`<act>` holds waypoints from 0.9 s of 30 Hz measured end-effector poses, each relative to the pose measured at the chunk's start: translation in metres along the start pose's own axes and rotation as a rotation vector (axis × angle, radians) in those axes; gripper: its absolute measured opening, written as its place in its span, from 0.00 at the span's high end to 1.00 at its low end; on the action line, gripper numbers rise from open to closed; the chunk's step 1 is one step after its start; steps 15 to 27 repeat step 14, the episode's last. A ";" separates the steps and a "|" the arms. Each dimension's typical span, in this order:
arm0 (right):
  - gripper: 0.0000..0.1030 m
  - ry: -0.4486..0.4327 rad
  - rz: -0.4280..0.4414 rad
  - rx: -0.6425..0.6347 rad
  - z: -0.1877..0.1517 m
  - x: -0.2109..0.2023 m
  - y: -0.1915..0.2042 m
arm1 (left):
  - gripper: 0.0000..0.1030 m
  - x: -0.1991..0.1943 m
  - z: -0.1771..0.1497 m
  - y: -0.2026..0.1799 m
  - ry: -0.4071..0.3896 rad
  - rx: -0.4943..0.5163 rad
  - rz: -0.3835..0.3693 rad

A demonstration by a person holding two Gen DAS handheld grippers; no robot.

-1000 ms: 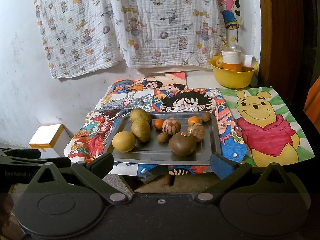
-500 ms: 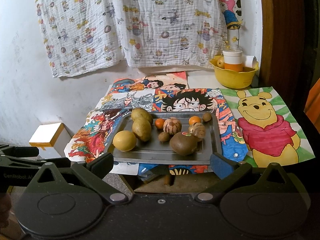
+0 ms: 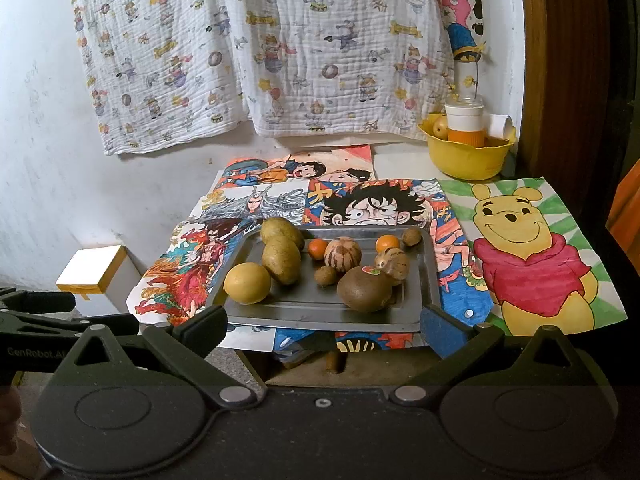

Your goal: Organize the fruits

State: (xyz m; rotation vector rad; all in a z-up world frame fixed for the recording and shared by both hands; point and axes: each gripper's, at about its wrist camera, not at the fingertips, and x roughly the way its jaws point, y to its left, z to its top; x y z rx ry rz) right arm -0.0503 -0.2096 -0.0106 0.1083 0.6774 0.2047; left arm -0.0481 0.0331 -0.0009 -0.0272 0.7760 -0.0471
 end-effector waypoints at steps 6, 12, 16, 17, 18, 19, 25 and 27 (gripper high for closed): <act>0.01 0.004 0.001 -0.001 0.000 0.000 0.001 | 0.01 0.000 -0.001 0.001 0.000 -0.006 0.006; 0.01 0.004 0.000 -0.001 0.000 0.000 0.002 | 0.01 -0.001 -0.001 0.002 -0.002 -0.008 0.008; 0.01 0.004 0.000 -0.001 0.000 0.000 0.002 | 0.01 0.000 0.000 0.003 -0.001 -0.008 0.009; 0.01 0.004 0.000 -0.001 0.000 0.000 0.002 | 0.01 0.000 0.000 0.003 -0.001 -0.008 0.009; 0.01 0.004 0.000 -0.001 0.000 0.000 0.002 | 0.01 0.000 0.000 0.003 -0.001 -0.008 0.009; 0.01 0.004 0.000 -0.001 0.000 0.000 0.002 | 0.01 0.000 0.000 0.003 -0.001 -0.008 0.009; 0.01 0.004 0.000 -0.001 0.000 0.000 0.002 | 0.01 0.000 0.000 0.003 -0.001 -0.008 0.009; 0.01 0.004 0.000 -0.001 0.000 0.000 0.002 | 0.01 0.000 0.000 0.003 -0.001 -0.008 0.009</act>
